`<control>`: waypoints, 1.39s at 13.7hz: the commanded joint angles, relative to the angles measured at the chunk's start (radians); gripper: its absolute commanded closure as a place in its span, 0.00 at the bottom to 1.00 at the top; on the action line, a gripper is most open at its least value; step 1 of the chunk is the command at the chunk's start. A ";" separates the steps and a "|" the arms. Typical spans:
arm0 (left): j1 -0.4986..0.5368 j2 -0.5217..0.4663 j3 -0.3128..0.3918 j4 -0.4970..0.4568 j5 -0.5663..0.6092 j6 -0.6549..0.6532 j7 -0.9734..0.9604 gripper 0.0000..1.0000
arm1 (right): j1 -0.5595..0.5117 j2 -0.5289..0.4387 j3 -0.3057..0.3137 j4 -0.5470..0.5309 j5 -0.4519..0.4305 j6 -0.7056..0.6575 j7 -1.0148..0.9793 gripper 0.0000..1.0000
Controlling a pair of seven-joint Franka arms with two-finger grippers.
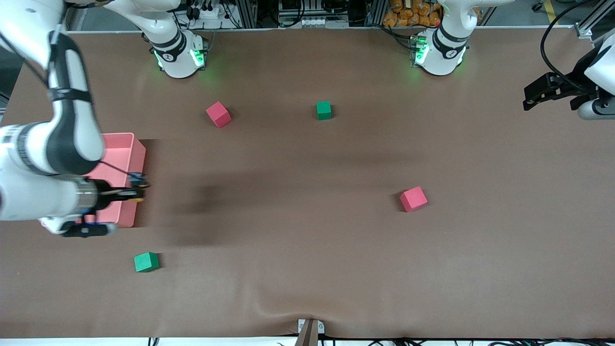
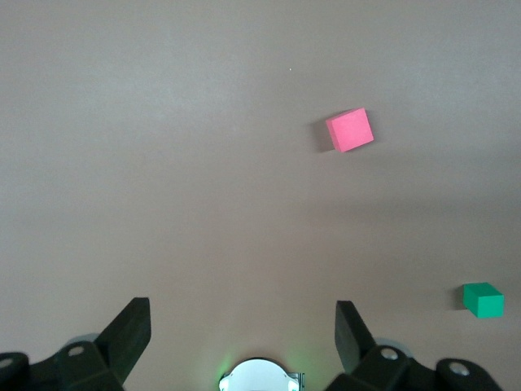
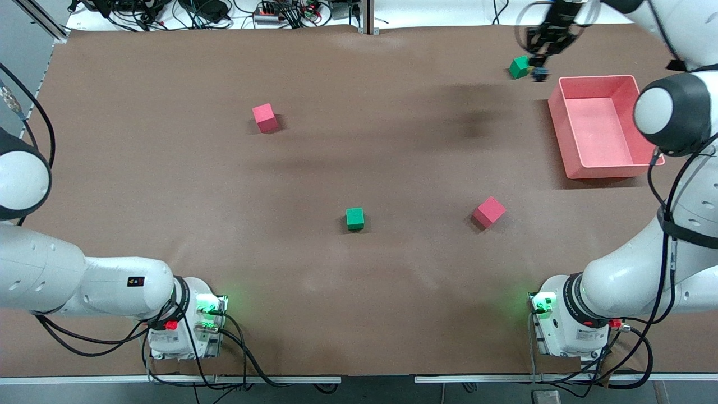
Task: Place and upright button with both arms
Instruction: 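Lift the button out and carry it to mid-table with the right gripper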
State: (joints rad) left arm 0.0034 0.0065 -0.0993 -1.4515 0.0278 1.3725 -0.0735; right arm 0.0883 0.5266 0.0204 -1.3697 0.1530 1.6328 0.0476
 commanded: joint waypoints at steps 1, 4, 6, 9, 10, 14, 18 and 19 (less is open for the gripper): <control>0.003 0.009 0.000 0.005 -0.008 -0.001 0.015 0.00 | 0.153 0.052 -0.014 0.050 0.042 0.060 0.160 1.00; 0.001 0.013 0.000 0.003 -0.005 -0.001 0.015 0.00 | 0.312 0.119 -0.013 0.078 0.060 0.200 0.331 1.00; 0.001 0.023 0.000 -0.007 -0.005 -0.009 0.015 0.00 | 0.407 0.173 -0.013 0.078 0.071 0.306 0.408 1.00; -0.002 0.035 0.000 -0.035 -0.014 -0.009 0.001 0.00 | 0.533 0.262 -0.013 0.080 0.085 0.479 0.474 1.00; -0.017 0.036 -0.006 -0.058 -0.016 -0.009 0.001 0.00 | 0.559 0.286 -0.013 0.083 0.085 0.510 0.482 1.00; -0.040 0.076 -0.026 -0.104 -0.016 -0.009 -0.014 0.00 | 0.652 0.357 -0.013 0.083 0.085 0.587 0.530 1.00; -0.068 0.144 -0.036 -0.109 -0.016 -0.009 -0.048 0.00 | 0.706 0.388 -0.014 0.081 0.079 0.598 0.528 1.00; -0.077 0.158 -0.037 -0.110 -0.016 -0.010 -0.049 0.00 | 0.705 0.388 -0.014 0.081 0.076 0.596 0.522 0.93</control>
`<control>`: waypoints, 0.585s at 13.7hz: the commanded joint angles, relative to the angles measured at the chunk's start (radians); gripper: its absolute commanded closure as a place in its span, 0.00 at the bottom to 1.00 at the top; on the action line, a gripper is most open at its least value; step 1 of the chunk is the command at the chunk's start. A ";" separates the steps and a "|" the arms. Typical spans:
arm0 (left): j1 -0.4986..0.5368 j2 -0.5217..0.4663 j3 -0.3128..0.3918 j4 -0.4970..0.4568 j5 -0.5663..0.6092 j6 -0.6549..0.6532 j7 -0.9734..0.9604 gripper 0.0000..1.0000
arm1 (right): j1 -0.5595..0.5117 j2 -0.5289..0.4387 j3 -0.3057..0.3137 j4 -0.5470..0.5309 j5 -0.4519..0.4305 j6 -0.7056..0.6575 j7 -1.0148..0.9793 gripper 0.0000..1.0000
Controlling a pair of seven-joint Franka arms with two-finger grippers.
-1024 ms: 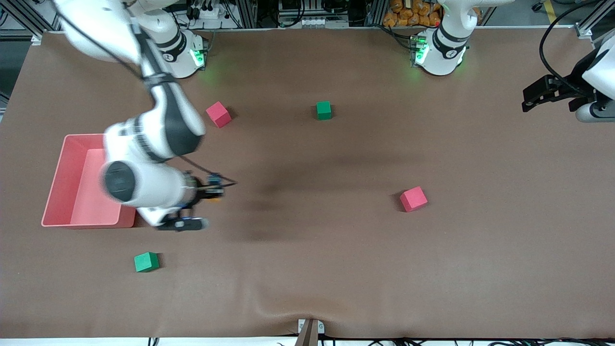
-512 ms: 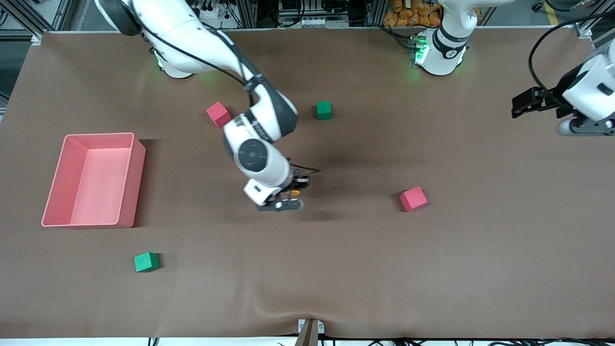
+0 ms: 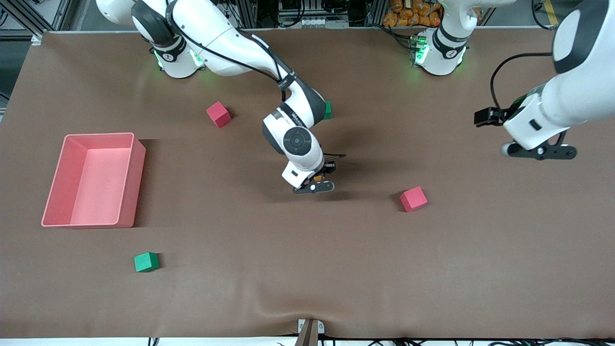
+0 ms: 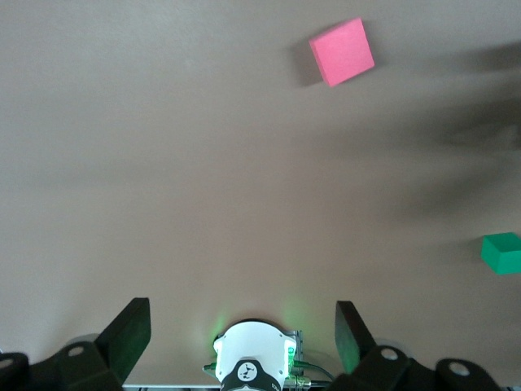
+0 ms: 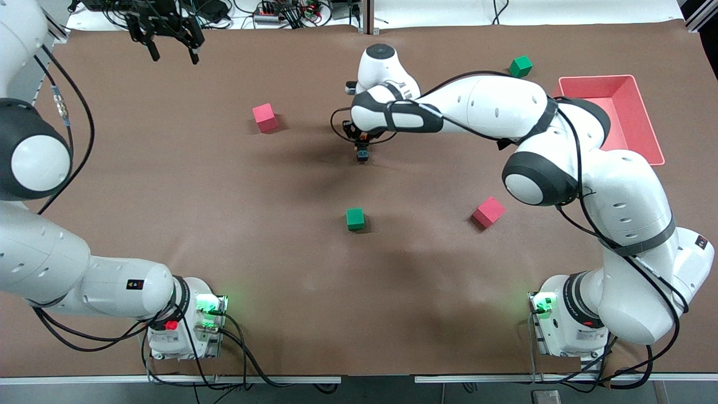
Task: Place and upright button with both arms
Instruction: 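Lift the button out and carry it to mid-table with the right gripper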
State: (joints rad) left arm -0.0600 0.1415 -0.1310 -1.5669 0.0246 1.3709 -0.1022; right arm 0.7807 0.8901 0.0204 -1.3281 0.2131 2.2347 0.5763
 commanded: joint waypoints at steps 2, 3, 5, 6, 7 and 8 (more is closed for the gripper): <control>-0.053 0.036 -0.002 0.008 -0.003 -0.009 -0.054 0.00 | 0.012 0.023 -0.016 0.041 0.014 -0.007 -0.004 0.00; -0.061 0.038 -0.004 0.010 -0.002 -0.009 -0.088 0.00 | 0.012 0.020 -0.016 0.044 0.014 -0.007 -0.003 0.00; -0.086 0.046 -0.004 0.011 0.000 -0.007 -0.109 0.00 | 0.006 0.009 -0.020 0.064 0.012 -0.013 0.002 0.00; -0.089 0.046 -0.004 0.013 0.000 -0.009 -0.108 0.00 | 0.006 -0.005 -0.028 0.075 0.011 -0.017 0.004 0.00; -0.089 0.046 -0.004 0.013 0.000 -0.007 -0.100 0.00 | 0.000 -0.022 -0.037 0.085 0.011 -0.021 0.005 0.00; -0.090 0.056 -0.005 0.013 -0.005 -0.009 -0.096 0.00 | -0.006 -0.037 -0.052 0.089 0.011 -0.023 0.005 0.00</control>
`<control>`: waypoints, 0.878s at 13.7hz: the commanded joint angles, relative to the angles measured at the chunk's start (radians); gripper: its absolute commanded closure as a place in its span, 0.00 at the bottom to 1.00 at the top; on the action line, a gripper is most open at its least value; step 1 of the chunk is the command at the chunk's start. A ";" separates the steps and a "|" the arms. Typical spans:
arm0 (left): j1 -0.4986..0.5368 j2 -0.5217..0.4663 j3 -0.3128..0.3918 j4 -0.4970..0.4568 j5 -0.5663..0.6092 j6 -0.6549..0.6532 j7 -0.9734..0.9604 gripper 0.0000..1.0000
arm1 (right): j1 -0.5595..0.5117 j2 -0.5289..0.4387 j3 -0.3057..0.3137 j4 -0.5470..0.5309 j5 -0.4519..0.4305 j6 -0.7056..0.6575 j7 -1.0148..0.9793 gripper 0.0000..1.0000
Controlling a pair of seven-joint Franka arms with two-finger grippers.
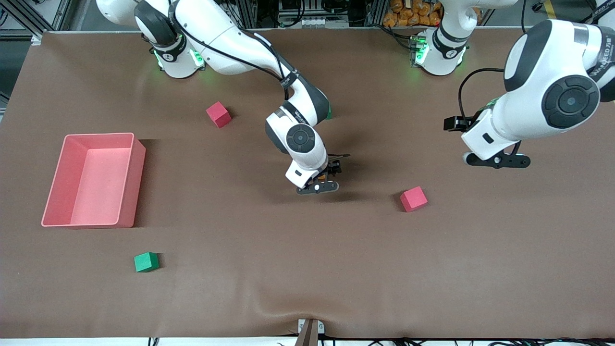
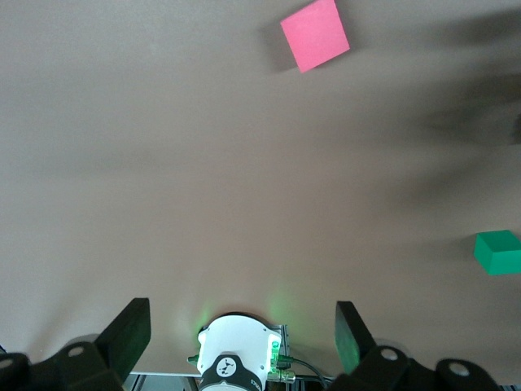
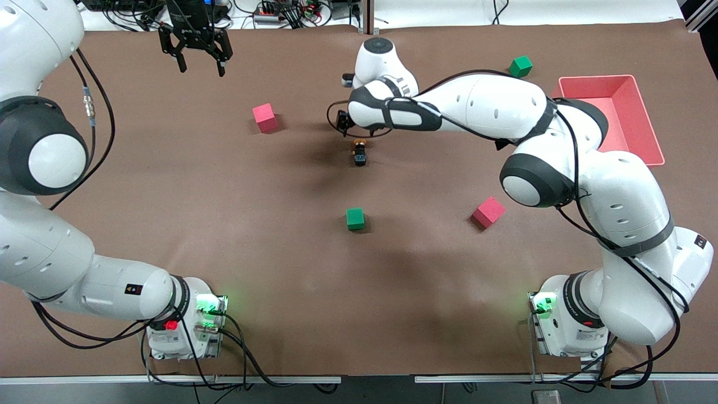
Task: Place and upright button with both arms
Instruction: 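Lift the button out and carry it to mid-table with the right gripper, then set the button down while the left gripper reaches toward it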
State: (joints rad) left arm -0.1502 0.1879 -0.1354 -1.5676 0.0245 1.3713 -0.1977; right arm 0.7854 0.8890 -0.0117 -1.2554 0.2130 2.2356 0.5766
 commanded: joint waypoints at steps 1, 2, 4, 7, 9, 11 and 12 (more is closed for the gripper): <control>-0.012 0.022 -0.001 0.012 -0.009 -0.009 -0.003 0.00 | -0.020 -0.041 -0.049 0.017 0.012 -0.025 0.006 0.00; -0.040 0.034 -0.003 0.012 -0.011 -0.008 -0.012 0.00 | -0.023 -0.044 -0.091 0.017 0.011 -0.025 0.005 0.00; -0.083 0.067 -0.004 0.023 -0.011 -0.003 -0.014 0.00 | -0.025 -0.071 -0.183 0.019 0.011 -0.030 -0.008 0.00; -0.129 0.172 -0.006 0.098 -0.012 -0.003 -0.054 0.00 | -0.034 -0.140 -0.276 0.020 0.000 -0.128 -0.009 0.00; -0.202 0.246 -0.006 0.142 -0.011 0.006 -0.155 0.00 | -0.104 -0.204 -0.291 0.021 0.002 -0.209 -0.009 0.00; -0.267 0.342 -0.004 0.233 -0.009 0.028 -0.230 0.00 | -0.200 -0.287 -0.283 0.022 0.015 -0.272 -0.001 0.00; -0.287 0.381 -0.006 0.269 -0.011 0.052 -0.262 0.00 | -0.247 -0.313 -0.281 0.022 0.017 -0.304 -0.004 0.00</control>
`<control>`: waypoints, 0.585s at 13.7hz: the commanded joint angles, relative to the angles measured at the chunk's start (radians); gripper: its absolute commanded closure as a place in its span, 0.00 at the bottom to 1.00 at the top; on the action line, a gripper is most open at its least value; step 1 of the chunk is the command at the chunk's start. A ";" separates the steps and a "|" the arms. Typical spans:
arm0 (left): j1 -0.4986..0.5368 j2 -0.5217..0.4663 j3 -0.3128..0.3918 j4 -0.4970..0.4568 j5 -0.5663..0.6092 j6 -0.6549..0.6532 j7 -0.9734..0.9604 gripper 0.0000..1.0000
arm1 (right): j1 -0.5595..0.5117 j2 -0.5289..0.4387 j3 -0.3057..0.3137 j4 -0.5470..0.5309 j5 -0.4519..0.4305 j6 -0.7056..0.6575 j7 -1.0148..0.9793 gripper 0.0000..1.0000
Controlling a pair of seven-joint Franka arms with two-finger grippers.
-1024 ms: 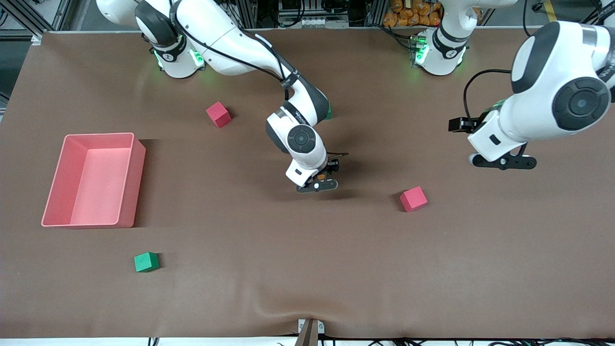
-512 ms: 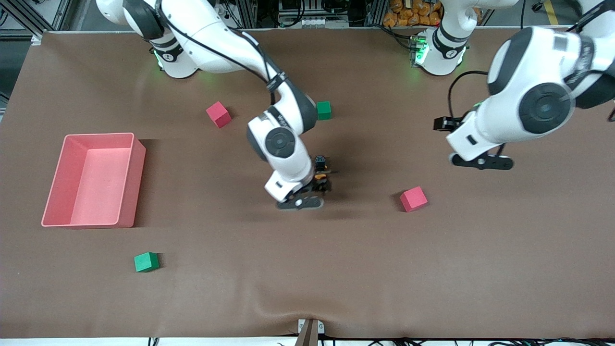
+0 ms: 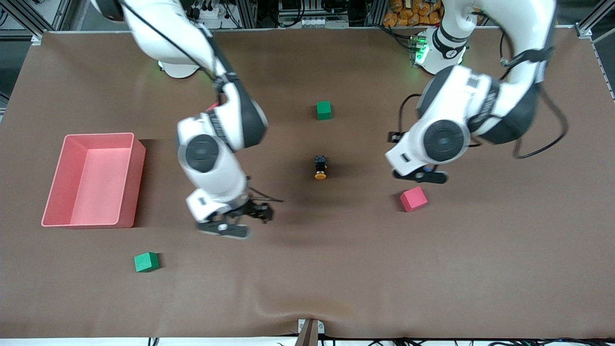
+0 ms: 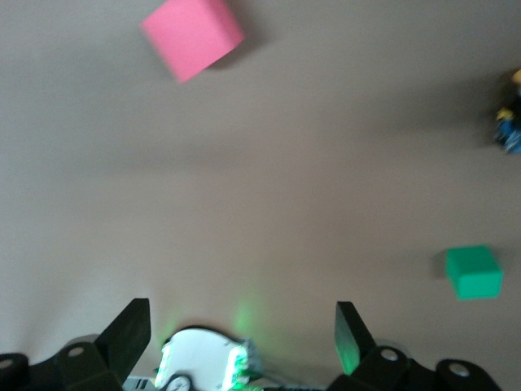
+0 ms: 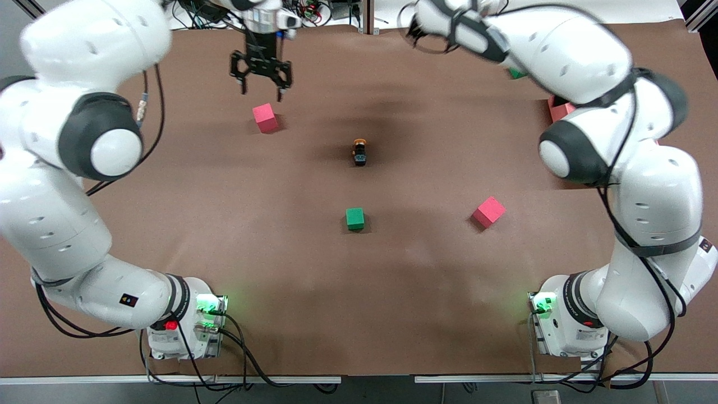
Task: Place and upright button with both arms
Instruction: 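Set the button down while the left gripper reaches toward it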
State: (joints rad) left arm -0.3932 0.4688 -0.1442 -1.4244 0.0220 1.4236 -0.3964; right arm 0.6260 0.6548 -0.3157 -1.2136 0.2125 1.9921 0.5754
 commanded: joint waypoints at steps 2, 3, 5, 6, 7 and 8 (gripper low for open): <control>-0.078 0.148 0.003 0.137 -0.010 0.055 -0.085 0.00 | -0.196 -0.121 0.068 -0.018 0.016 -0.142 -0.009 0.00; -0.078 0.169 0.000 0.137 -0.029 0.079 -0.087 0.00 | -0.275 -0.157 0.131 -0.018 0.010 -0.148 -0.009 0.00; -0.084 0.206 0.003 0.137 -0.115 0.104 -0.087 0.00 | -0.414 -0.201 0.237 -0.017 -0.010 -0.208 -0.009 0.00; -0.088 0.223 0.002 0.137 -0.128 0.112 -0.088 0.00 | -0.442 -0.210 0.248 0.006 -0.022 -0.258 -0.009 0.00; -0.104 0.238 0.003 0.137 -0.128 0.123 -0.094 0.00 | -0.456 -0.228 0.250 0.026 -0.028 -0.309 -0.009 0.00; -0.110 0.257 0.002 0.137 -0.132 0.138 -0.111 0.00 | -0.486 -0.250 0.257 0.035 -0.022 -0.359 -0.014 0.00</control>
State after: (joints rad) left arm -0.4832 0.6853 -0.1456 -1.3229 -0.0892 1.5512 -0.4765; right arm 0.1911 0.4504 -0.1021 -1.1951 0.2060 1.7114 0.5600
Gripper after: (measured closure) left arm 0.000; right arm 0.000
